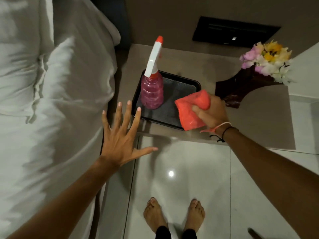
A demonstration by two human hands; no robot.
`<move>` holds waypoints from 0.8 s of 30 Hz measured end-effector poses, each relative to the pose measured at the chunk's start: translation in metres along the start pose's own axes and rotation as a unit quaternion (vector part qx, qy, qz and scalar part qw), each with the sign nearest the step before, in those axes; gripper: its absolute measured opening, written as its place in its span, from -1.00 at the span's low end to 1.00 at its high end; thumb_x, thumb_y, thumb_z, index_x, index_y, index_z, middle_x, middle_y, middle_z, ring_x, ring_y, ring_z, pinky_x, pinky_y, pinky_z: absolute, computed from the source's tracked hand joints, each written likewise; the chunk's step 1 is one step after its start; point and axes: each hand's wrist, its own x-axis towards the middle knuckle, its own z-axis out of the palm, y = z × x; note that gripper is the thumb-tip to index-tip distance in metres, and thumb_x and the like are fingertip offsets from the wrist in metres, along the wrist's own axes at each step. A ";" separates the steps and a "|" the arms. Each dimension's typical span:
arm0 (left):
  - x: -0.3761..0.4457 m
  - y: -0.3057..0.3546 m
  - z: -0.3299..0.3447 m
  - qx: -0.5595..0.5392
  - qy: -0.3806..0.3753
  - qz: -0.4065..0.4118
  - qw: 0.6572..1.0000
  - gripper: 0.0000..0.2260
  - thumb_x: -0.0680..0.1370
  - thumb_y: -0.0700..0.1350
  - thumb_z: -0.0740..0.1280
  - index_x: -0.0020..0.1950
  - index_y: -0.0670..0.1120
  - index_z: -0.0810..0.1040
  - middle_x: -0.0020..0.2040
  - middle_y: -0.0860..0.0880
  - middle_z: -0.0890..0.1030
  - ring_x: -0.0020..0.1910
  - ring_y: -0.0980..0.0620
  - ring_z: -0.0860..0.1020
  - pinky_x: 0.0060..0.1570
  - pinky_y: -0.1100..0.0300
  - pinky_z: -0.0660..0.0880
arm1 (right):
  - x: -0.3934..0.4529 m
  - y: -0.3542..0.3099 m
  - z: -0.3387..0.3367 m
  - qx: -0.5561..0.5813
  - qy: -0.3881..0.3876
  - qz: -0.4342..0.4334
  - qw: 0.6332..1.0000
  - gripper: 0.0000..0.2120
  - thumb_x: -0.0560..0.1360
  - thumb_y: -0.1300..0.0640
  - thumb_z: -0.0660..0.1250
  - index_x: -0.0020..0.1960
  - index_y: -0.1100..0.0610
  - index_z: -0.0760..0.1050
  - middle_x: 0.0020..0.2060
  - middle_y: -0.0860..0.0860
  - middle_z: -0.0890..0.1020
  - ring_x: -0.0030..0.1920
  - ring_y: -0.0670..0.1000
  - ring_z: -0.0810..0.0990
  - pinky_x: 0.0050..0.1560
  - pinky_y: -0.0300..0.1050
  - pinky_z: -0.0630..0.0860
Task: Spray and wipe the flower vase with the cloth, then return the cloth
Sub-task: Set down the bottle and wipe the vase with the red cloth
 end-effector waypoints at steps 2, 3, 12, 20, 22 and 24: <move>-0.011 0.012 -0.006 -0.001 0.019 0.029 0.999 0.12 0.34 0.66 0.04 0.66 -0.10 0.10 0.68 -0.25 0.05 0.66 -0.31 0.02 0.50 -0.52 -0.05 | -0.021 0.019 -0.009 0.128 0.030 0.010 0.991 -0.71 0.36 0.15 0.53 0.06 0.05 0.58 -0.08 -0.05 0.69 -0.11 -0.25 0.66 -0.05 -0.19 0.61; -0.015 0.020 -0.012 -0.006 0.032 0.046 0.998 0.08 0.37 0.64 0.04 0.66 -0.10 0.11 0.67 -0.25 0.07 0.66 -0.31 0.03 0.50 -0.51 -0.03 | -0.031 0.026 -0.012 0.182 0.047 0.037 0.981 -0.68 0.36 0.19 0.56 0.06 0.01 0.56 -0.07 -0.10 0.68 -0.16 -0.31 0.65 -0.10 -0.29 0.61; 0.072 0.174 -0.104 -0.083 0.179 0.134 0.971 -0.27 0.60 0.40 -0.02 0.63 -0.03 0.18 0.64 -0.29 0.18 0.64 -0.27 0.15 0.54 -0.40 0.10 | -0.119 0.097 -0.051 0.657 -0.015 0.266 0.706 -0.51 0.50 0.13 0.36 0.41 0.22 0.47 0.23 0.20 0.67 0.21 0.14 0.67 0.23 0.06 0.59; 0.209 0.250 -0.132 0.017 0.136 0.223 0.965 -0.28 0.59 0.41 -0.08 0.67 0.08 -0.04 0.69 -0.22 -0.01 0.68 -0.22 -0.03 0.61 -0.27 0.03 | -0.129 0.135 -0.076 0.724 0.045 0.254 0.640 -0.63 0.53 0.22 0.29 0.33 0.20 0.55 0.15 0.18 0.70 0.13 0.16 0.69 0.13 0.09 0.64; 0.232 0.253 -0.129 0.039 0.105 0.240 0.964 -0.24 0.57 0.43 -0.02 0.67 0.10 -0.06 0.69 -0.22 -0.03 0.68 -0.24 -0.03 0.60 -0.31 0.02 | -0.126 0.142 -0.080 0.724 0.054 0.257 0.638 -0.61 0.47 0.26 0.33 0.30 0.18 0.56 0.13 0.17 0.70 0.11 0.16 0.69 0.12 0.07 0.64; 0.250 0.249 -0.124 0.058 0.067 0.260 0.962 -0.25 0.58 0.41 0.04 0.67 0.11 -0.08 0.69 -0.21 -0.04 0.67 -0.26 0.00 0.59 -0.33 0.05 | -0.121 0.145 -0.081 0.722 0.062 0.252 0.642 -0.67 0.41 0.31 0.34 0.14 0.12 0.66 0.04 0.12 0.73 0.03 0.12 0.72 0.09 0.03 0.63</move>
